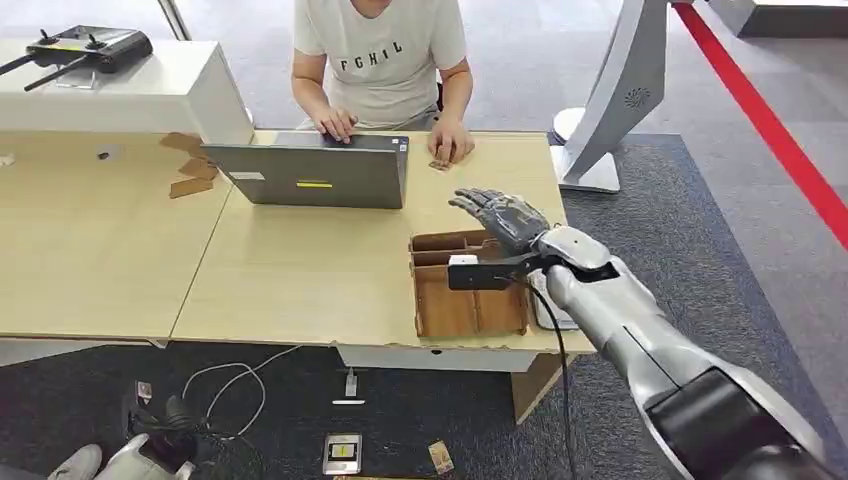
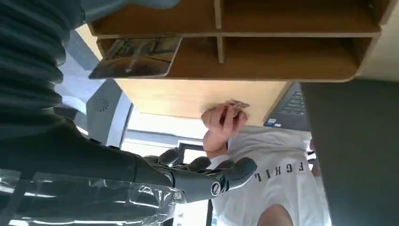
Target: Pass the card to the sensor for recognition and then transmit it.
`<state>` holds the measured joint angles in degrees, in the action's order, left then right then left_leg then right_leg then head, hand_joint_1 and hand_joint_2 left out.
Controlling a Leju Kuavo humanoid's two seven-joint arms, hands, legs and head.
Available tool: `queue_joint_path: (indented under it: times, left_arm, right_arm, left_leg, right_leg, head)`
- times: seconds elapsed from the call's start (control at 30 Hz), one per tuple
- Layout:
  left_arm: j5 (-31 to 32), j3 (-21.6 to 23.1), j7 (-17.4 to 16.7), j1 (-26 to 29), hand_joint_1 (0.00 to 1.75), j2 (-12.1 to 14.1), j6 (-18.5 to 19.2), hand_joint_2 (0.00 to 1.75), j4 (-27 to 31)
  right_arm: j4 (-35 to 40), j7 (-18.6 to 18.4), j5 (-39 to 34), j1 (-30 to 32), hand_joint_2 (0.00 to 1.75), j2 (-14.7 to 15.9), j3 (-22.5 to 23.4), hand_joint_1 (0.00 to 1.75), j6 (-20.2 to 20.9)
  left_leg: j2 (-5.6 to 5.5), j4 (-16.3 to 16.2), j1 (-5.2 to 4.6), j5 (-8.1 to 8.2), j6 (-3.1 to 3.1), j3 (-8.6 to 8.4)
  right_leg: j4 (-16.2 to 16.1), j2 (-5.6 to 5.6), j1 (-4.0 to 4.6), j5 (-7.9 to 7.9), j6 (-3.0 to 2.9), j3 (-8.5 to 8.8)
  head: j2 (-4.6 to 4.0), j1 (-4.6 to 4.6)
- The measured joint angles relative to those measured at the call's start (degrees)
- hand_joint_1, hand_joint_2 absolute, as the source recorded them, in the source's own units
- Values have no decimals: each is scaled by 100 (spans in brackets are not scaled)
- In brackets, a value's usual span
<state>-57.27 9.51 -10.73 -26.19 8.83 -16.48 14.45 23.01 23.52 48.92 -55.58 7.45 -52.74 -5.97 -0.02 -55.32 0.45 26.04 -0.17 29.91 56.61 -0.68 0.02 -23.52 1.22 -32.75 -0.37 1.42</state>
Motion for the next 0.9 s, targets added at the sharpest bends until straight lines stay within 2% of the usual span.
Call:
queue_joint_path:
  times: [0.53,0.9]
  left_arm:
    - [-33,-2,-24,19,0,79,-33,0,0]
    - [-79,-15,2,151,0,205,-39,0,0]
  right_arm:
    - [-173,-6,42,-20,175,83,-7,0,-20]
    - [-232,31,160,-286,175,55,-4,0,-96]
  left_leg:
    - [0,1,0,0,0,1]
    - [0,1,0,0,0,2]
  right_leg:
    - [1,0,0,0,0,0]
    - [1,0,0,0,0,0]
  head:
    - [0,-2]
    - [0,2]
